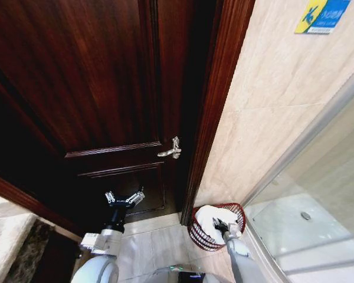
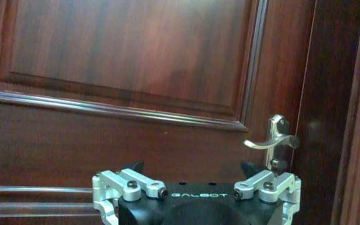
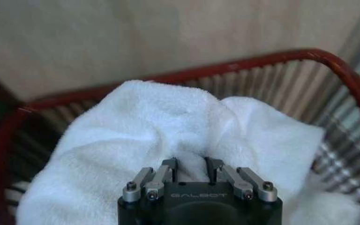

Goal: Discard the used towel into the hamper.

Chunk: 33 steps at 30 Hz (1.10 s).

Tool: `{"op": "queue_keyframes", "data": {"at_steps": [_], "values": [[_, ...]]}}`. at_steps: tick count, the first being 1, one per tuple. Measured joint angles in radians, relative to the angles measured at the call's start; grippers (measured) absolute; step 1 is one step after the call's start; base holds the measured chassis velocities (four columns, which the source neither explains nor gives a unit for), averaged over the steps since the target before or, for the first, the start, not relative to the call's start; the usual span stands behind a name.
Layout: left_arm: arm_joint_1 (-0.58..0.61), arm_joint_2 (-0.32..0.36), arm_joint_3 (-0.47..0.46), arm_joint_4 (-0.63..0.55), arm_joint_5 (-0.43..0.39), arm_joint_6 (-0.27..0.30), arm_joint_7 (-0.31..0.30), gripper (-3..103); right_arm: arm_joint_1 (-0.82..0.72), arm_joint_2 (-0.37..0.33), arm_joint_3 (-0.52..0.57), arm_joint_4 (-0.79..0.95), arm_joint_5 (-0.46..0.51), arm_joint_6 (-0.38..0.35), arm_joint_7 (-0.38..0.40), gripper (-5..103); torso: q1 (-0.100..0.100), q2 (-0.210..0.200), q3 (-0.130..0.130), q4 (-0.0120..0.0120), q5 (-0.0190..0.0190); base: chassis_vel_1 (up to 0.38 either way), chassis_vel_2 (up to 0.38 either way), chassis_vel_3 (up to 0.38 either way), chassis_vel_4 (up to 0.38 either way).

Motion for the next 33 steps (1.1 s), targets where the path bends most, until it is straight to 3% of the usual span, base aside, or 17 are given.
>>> {"op": "queue_keyframes", "data": {"at_steps": [10, 13, 16, 23, 33], "values": [[0.0, 0.0, 0.0, 0.0, 0.0, 0.0, 0.0, 100, 0.133, -0.051, 0.026, -0.198, -0.015, -0.011, 0.016, 33, 0.0, 0.0, 0.0, -0.0003, 0.0001, 0.0, 0.0, 0.0, 0.0], [0.0, 0.0, 0.0, 0.0, 0.0, 0.0, 0.0, 100, 0.126, -0.051, 0.013, -0.183, 0.046, -0.009, 0.008, 33, 0.0, 0.0, 0.0, -0.0003, 0.0, 0.0, 0.0, 0.0, 0.0], [0.0, 0.0, 0.0, 0.0, 0.0, 0.0, 0.0, 100, 0.064, -0.049, -0.045, -0.031, 0.248, -0.046, 0.006, 33, 0.0, 0.0, 0.0, -0.0007, 0.0, 0.0, 0.0, 0.0, 0.0], [0.0, 0.0, 0.0, 0.0, 0.0, 0.0, 0.0, 100, -0.051, -0.059, -0.094, 0.251, 0.354, -0.078, 0.029, 33, 0.0, 0.0, 0.0, -0.0006, -0.0002, 0.0, 0.0, 0.0, 0.0], [0.0, 0.0, 0.0, 0.0, 0.0, 0.0, 0.0, 100, -0.329, -0.033, -0.072, 0.761, 0.413, -0.066, 0.045, 33, 0.0, 0.0, 0.0, -0.0007, -0.0003, 0.0, 0.0, 0.0, 0.0]]}}
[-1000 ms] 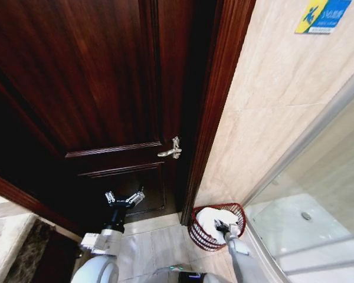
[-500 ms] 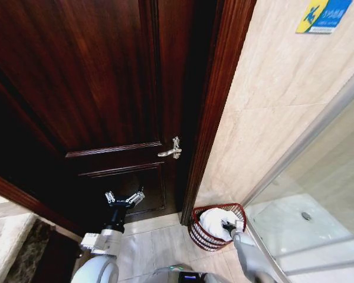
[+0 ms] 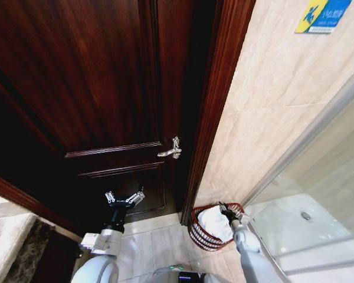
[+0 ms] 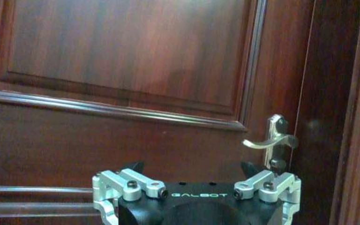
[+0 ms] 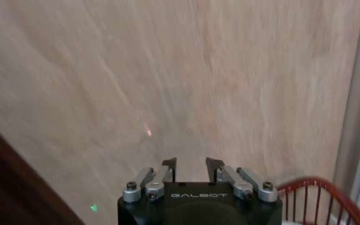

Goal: Discard the used towel into the hamper.

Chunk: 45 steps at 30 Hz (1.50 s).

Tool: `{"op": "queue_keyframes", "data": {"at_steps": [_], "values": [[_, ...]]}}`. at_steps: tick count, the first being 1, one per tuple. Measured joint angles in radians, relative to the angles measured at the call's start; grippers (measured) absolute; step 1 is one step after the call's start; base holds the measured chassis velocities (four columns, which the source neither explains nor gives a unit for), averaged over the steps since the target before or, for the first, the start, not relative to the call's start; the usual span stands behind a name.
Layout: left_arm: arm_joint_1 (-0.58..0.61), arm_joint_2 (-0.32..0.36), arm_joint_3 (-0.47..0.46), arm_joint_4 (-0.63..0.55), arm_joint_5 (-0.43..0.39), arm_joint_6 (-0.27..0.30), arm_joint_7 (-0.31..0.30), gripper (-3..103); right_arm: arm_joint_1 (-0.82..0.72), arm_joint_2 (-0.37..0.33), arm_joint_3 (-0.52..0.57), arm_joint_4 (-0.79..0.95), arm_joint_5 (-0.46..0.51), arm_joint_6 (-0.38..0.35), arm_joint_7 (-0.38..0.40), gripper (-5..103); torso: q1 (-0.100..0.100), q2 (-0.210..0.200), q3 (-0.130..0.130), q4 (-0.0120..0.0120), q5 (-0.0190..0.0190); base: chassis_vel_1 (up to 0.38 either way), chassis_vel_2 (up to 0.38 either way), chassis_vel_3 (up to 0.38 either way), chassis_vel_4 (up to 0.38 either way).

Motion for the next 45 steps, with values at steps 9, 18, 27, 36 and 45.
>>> {"op": "queue_keyframes", "data": {"at_steps": [9, 18, 27, 36, 45], "values": [[0.0, 0.0, 0.0, 0.0, 0.0, 0.0, 0.0, 100, -0.24, 0.064, 0.077, 0.332, -0.018, 0.168, 0.019, 33, 0.0, 0.0, 0.0, 0.0004, 0.0002, 0.0, 0.0, 0.0, 0.0], [0.0, 0.0, 0.0, 0.0, 0.0, 0.0, 0.0, 100, -0.367, 0.111, 0.136, 0.536, -0.082, 0.255, 0.008, 33, 0.0, 0.0, 0.0, 0.0003, 0.0, 0.0, 0.0, 0.0, 0.0], [0.0, 0.0, 0.0, 0.0, 0.0, 0.0, 0.0, 100, -0.42, 0.139, 0.182, 0.64, -0.103, 0.304, -0.005, 33, -0.012, -0.026, -0.014, 0.0005, 0.0001, 0.0, 0.0, 0.0, 0.0], [0.0, 0.0, 0.0, 0.0, 0.0, 0.0, 0.0, 100, -0.457, 0.144, 0.215, 0.66, -0.087, 0.329, -0.02, 33, -0.034, -0.074, -0.04, 0.0005, 0.0001, 0.0, 0.0, 0.0, 0.0], [0.0, 0.0, 0.0, 0.0, 0.0, 0.0, 0.0, 100, -0.456, 0.148, 0.214, 0.674, -0.094, 0.337, -0.022, 33, -0.049, -0.105, -0.057, 0.0005, 0.0001, 0.0, 0.0, 0.0, 0.0]]}}
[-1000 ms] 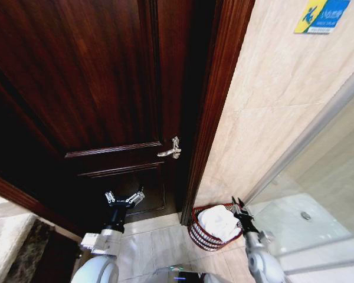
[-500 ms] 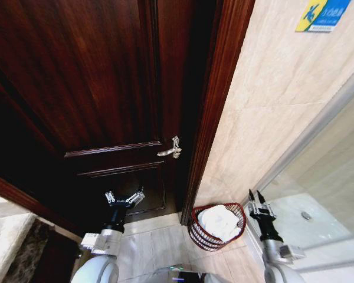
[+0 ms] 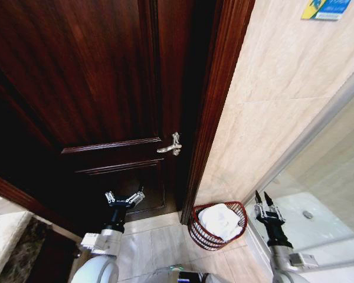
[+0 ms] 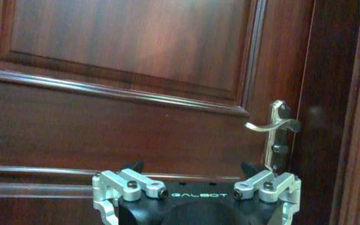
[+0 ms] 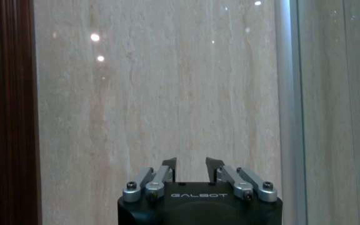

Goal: Discard the used towel into the hamper.

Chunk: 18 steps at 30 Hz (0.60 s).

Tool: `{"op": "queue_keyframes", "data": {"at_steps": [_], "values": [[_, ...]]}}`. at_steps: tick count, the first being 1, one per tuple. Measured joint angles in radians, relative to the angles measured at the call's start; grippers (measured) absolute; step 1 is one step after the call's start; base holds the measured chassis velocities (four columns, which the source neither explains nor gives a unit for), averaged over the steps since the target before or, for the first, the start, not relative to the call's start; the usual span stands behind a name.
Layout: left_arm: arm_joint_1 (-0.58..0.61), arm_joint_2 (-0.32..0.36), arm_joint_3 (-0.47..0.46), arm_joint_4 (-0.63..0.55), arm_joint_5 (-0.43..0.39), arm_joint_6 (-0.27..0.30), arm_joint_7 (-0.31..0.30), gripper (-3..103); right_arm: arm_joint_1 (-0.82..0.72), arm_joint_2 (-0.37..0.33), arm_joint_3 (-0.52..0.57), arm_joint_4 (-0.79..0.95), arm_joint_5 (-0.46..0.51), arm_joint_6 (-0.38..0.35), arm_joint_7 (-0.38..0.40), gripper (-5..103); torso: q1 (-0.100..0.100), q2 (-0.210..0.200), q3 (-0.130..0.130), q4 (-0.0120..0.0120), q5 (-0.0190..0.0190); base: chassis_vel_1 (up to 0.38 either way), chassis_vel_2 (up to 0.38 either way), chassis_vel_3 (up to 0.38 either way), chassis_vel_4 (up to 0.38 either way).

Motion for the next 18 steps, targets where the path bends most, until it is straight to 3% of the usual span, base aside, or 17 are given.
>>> {"op": "queue_keyframes", "data": {"at_steps": [18], "values": [[0.0, 0.0, 0.0, 0.0, 0.0, 0.0, 0.0, 100, 0.021, -0.007, -0.023, -0.025, -0.011, 0.023, -0.007, 33, 0.048, 0.108, 0.059, 0.0, 0.0, 0.0, 0.0, 0.0, 0.0]]}}
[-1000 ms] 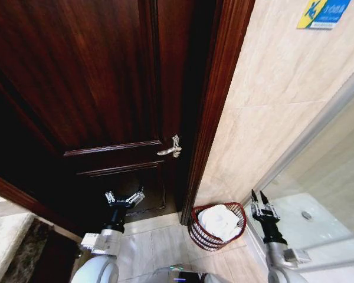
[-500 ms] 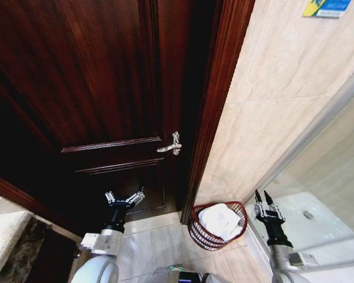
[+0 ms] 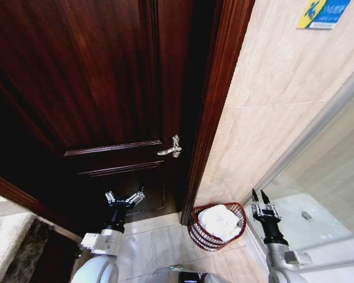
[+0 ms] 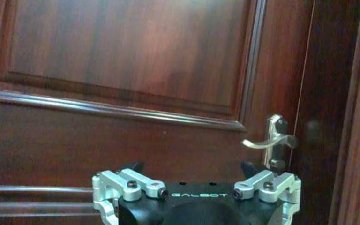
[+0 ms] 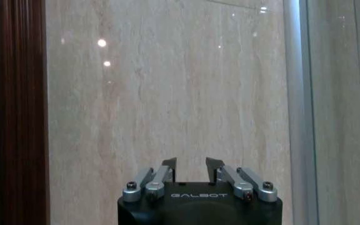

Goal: Discard the used towel into the hamper.

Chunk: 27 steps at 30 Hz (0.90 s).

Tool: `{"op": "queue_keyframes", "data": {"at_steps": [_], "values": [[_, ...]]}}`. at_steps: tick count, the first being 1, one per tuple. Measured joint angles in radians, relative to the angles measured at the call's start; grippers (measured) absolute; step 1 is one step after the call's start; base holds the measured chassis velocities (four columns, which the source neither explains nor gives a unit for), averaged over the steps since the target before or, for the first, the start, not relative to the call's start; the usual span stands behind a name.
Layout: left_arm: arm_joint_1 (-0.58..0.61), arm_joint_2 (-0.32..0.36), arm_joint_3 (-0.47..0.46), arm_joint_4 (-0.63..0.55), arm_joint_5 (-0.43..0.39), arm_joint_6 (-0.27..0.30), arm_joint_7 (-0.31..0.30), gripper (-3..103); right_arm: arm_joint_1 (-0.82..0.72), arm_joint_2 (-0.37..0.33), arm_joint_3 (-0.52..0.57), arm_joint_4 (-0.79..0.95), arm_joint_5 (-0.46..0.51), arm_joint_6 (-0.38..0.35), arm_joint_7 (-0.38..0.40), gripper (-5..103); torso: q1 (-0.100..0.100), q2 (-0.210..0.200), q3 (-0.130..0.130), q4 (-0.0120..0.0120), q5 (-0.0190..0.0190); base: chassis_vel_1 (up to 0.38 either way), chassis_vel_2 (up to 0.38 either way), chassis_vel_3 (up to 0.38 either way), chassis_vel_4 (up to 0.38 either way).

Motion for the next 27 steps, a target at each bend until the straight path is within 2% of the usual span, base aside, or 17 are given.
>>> {"op": "queue_keyframes", "data": {"at_steps": [27], "values": [[0.0, 0.0, 0.0, 0.0, 0.0, 0.0, 0.0, 100, 0.013, -0.005, 0.001, 0.0, 0.002, 0.001, -0.015, 33, 0.075, 0.16, 0.086, 0.0, 0.0, 0.0, 0.0, 0.0, 0.0]]}}
